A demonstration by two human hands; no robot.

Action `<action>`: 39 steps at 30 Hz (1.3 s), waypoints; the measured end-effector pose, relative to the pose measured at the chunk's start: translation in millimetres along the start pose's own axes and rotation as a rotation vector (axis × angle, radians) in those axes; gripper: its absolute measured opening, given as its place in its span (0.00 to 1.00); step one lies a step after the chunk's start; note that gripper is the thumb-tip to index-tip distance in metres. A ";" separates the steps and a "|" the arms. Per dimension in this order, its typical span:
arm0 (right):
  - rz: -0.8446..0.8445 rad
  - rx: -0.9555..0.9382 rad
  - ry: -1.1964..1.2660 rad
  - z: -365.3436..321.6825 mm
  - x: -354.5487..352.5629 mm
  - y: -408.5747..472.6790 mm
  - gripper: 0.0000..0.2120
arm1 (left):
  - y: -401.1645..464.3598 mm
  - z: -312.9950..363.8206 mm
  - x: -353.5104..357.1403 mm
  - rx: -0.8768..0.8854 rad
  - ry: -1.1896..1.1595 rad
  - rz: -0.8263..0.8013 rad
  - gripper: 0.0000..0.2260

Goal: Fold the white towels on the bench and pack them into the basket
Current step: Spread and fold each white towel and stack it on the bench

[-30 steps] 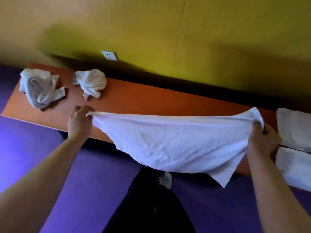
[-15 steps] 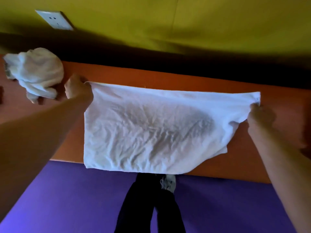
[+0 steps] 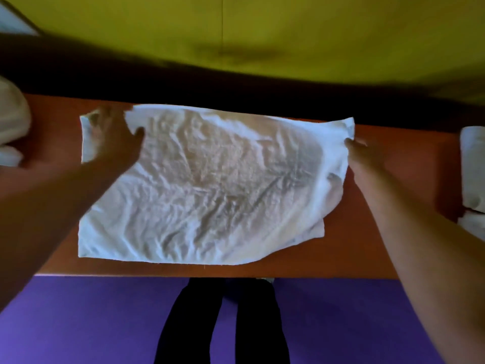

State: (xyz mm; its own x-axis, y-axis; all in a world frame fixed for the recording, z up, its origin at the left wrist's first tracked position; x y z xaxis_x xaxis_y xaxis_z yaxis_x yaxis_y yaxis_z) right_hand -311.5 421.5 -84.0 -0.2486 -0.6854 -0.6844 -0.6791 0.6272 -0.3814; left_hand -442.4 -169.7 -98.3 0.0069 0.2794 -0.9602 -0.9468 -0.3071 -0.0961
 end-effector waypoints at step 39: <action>-0.255 -0.329 0.018 16.3 12.7 39.3 0.10 | -391.9 260.9 137.8 0.215 0.122 -0.274 0.21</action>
State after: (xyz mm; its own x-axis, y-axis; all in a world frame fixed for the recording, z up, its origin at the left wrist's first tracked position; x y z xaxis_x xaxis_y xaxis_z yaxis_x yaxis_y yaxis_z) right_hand -330.0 443.4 -117.8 -0.0543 -0.8115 -0.5819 -0.9040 0.2874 -0.3165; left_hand -154.3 226.5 -124.5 0.2956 0.2099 -0.9320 -0.9504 -0.0346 -0.3092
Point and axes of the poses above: each hand's wrist, its own y-axis towards the middle knuckle, its own x-axis out of the palm, z = x × y, the point moved 9 cm from there along y, towards the middle knuckle, and after that the axes turned 11 degrees about -x, right-handed, at the moved point
